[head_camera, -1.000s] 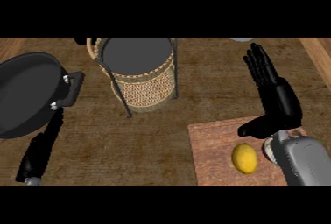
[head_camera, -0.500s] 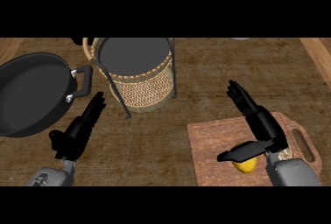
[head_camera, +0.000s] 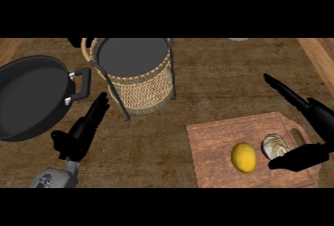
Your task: Pick the cupcake from the cutting board and place it in the tiered basket
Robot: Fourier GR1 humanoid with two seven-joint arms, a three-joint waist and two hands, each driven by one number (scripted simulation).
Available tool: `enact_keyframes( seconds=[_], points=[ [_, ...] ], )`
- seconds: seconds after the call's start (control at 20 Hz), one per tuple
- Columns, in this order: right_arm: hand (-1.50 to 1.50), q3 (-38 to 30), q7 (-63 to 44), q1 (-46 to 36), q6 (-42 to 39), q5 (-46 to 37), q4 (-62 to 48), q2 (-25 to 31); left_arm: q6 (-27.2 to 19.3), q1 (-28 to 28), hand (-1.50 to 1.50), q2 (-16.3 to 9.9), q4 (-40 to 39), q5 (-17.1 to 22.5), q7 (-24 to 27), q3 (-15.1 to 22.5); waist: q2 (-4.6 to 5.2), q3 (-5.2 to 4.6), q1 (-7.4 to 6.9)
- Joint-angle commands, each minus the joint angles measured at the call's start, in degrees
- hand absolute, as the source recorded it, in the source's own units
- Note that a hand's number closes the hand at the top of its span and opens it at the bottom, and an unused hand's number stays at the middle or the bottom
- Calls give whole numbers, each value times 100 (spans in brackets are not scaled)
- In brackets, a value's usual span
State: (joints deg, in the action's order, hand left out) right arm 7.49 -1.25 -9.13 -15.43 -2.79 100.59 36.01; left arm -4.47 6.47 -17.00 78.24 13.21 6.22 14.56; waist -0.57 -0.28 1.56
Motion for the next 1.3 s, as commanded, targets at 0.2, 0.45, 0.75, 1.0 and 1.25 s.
enact_keyframes(
  seconds=[0.2, 0.45, 0.75, 1.0, 1.25],
  points=[
    [-150, 385, -1260, -102, -1571, -1087, 1197, 2194, 48, 70, 0, -39, 87, 9, -41, -56, -22, -2, 9],
    [-150, 283, -2434, 158, -2279, -545, 2312, 2341, 42, 153, 0, 193, -238, -116, 86, -23, 30, 15, -17],
    [-150, 234, -2946, 620, -2467, -1101, 2657, 1635, 332, -130, 0, 127, 135, -277, 94, -117, 48, 27, -142],
    [-150, -38, -3133, 498, -2198, -1512, 2618, 1181, 398, 245, 0, 246, -172, -276, -144, -270, 54, 28, -145],
    [-150, 911, -3121, 952, -1916, -3103, 2186, 916, 424, 26, 0, 358, -139, -329, 113, -300, 60, 30, -170]
  ],
)
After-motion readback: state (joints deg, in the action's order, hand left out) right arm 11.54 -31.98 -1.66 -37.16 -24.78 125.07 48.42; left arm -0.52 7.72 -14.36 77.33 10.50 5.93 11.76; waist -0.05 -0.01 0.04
